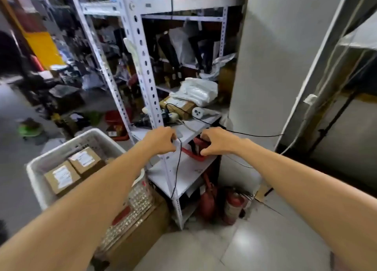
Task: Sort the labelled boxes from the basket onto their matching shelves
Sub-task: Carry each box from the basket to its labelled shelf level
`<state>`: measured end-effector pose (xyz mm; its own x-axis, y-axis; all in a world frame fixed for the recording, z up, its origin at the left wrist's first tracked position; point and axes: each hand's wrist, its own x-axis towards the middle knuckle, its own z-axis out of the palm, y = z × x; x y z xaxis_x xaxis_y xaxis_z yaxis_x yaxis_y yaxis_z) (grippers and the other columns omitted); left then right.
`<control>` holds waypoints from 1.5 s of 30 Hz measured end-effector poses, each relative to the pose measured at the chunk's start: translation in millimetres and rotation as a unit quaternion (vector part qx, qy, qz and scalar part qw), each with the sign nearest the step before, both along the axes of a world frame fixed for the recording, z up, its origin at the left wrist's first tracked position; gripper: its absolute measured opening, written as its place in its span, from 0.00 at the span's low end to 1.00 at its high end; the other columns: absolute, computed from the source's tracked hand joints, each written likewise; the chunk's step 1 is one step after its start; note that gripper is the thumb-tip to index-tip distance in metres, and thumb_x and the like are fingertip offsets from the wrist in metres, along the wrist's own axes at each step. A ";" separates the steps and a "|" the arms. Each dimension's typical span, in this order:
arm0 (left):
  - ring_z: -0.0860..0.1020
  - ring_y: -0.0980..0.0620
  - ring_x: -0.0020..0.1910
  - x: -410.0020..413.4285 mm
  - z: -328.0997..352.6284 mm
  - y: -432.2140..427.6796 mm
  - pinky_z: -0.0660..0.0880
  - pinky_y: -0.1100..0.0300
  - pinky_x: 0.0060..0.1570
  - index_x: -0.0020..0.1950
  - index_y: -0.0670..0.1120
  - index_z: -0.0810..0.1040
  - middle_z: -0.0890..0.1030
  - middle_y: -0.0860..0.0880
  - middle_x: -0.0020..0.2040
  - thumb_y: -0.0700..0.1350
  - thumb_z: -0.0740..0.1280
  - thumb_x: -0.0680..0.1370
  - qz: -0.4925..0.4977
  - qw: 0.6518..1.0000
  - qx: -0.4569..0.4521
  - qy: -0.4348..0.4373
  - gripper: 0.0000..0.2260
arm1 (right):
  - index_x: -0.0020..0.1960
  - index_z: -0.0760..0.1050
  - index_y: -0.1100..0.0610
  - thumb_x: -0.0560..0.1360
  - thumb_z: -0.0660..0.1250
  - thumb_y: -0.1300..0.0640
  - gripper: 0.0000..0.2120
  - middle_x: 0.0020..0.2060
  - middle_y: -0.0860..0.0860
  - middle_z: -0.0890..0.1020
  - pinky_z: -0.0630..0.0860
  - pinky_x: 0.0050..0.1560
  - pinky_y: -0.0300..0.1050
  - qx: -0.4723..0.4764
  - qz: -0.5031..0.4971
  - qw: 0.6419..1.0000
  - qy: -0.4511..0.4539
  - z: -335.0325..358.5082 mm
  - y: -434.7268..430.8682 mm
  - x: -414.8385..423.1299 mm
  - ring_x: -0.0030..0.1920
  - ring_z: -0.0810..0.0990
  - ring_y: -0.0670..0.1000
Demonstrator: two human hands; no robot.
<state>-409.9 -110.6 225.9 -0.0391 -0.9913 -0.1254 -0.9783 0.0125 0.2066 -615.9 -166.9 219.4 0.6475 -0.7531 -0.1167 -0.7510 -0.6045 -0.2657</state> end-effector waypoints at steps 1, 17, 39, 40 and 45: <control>0.78 0.46 0.47 22.6 -2.0 21.8 0.78 0.50 0.45 0.58 0.44 0.77 0.80 0.46 0.50 0.45 0.68 0.73 0.023 1.000 -0.002 -0.007 0.14 | 0.54 0.72 0.57 0.71 0.72 0.49 0.18 0.46 0.51 0.77 0.70 0.43 0.44 0.005 0.027 1.000 0.003 -1.7 10.8 25.5 0.49 0.75 0.55; 0.78 0.45 0.53 230.6 -31.5 193.4 0.77 0.52 0.52 0.58 0.48 0.77 0.81 0.47 0.55 0.47 0.68 0.74 0.309 0.951 0.016 -0.020 0.13 | 0.67 0.69 0.59 0.73 0.71 0.49 0.27 0.62 0.55 0.74 0.74 0.58 0.51 0.044 0.262 0.963 0.042 -36.2 86.1 286.0 0.60 0.74 0.56; 0.77 0.48 0.55 391.1 -129.2 55.1 0.73 0.57 0.46 0.61 0.47 0.75 0.79 0.48 0.57 0.45 0.67 0.75 0.425 0.899 0.094 0.051 0.15 | 0.66 0.70 0.60 0.72 0.73 0.50 0.27 0.63 0.56 0.75 0.71 0.53 0.44 0.145 0.326 0.930 0.087 -131.5 -60.2 486.9 0.61 0.74 0.55; 0.77 0.48 0.54 397.8 -135.1 49.7 0.72 0.57 0.45 0.61 0.47 0.75 0.79 0.48 0.56 0.44 0.67 0.75 0.425 0.899 0.091 0.056 0.15 | 0.66 0.69 0.60 0.72 0.73 0.50 0.28 0.64 0.56 0.75 0.71 0.54 0.44 0.154 0.321 0.930 0.089 -138.7 -63.3 493.7 0.61 0.74 0.55; 0.78 0.48 0.48 429.1 -176.9 26.6 0.75 0.56 0.40 0.54 0.47 0.77 0.80 0.49 0.49 0.44 0.69 0.72 0.416 0.898 0.114 0.085 0.11 | 0.65 0.69 0.59 0.68 0.72 0.43 0.32 0.64 0.57 0.73 0.74 0.60 0.53 0.167 0.305 0.927 0.140 -182.6 -75.5 533.0 0.62 0.73 0.57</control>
<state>19.2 -84.0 49.0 0.6650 -0.6357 -0.3920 -0.5836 -0.7699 0.2582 -82.9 -242.5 36.8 0.8503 -0.1482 -0.5051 -0.3645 -0.8580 -0.3618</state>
